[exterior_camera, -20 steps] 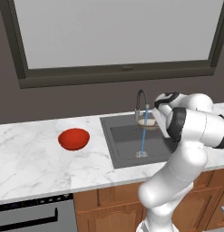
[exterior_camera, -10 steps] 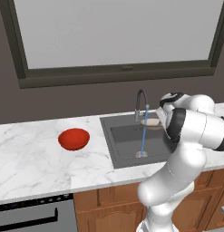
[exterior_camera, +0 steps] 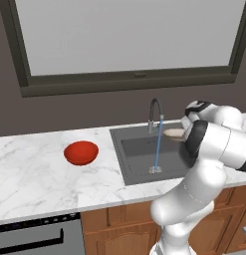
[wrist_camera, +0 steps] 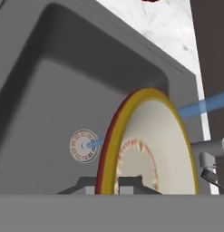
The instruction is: Rinse each bowl for a few seconds and place them down in the sink or on the counter.
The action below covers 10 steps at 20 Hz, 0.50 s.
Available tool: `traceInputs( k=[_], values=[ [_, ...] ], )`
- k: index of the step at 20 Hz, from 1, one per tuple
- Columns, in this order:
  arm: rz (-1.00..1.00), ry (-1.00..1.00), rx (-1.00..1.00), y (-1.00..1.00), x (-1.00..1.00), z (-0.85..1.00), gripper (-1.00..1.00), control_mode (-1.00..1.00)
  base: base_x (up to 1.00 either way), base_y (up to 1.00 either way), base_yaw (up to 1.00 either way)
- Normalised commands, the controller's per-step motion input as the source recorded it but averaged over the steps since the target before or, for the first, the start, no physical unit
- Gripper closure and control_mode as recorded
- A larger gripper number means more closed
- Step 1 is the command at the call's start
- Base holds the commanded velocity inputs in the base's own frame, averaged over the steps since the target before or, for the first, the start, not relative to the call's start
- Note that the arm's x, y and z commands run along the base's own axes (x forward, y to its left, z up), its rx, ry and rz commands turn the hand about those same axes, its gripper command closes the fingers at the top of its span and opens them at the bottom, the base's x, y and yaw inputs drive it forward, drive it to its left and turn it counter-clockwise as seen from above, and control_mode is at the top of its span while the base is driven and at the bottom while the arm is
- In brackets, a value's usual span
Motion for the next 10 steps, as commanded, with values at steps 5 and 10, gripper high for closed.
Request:
traceInputs(
  k=[5, 10],
  values=[
    [-0.08, 0.00, -0.01, -0.50, -0.19, 0.23, 1.00, -1.00, 0.00, 0.00, 0.00],
    [-0.11, 0.02, -0.01, -0.53, -0.17, 0.17, 1.00, -1.00, 0.00, 0.00, 0.00]
  ],
)
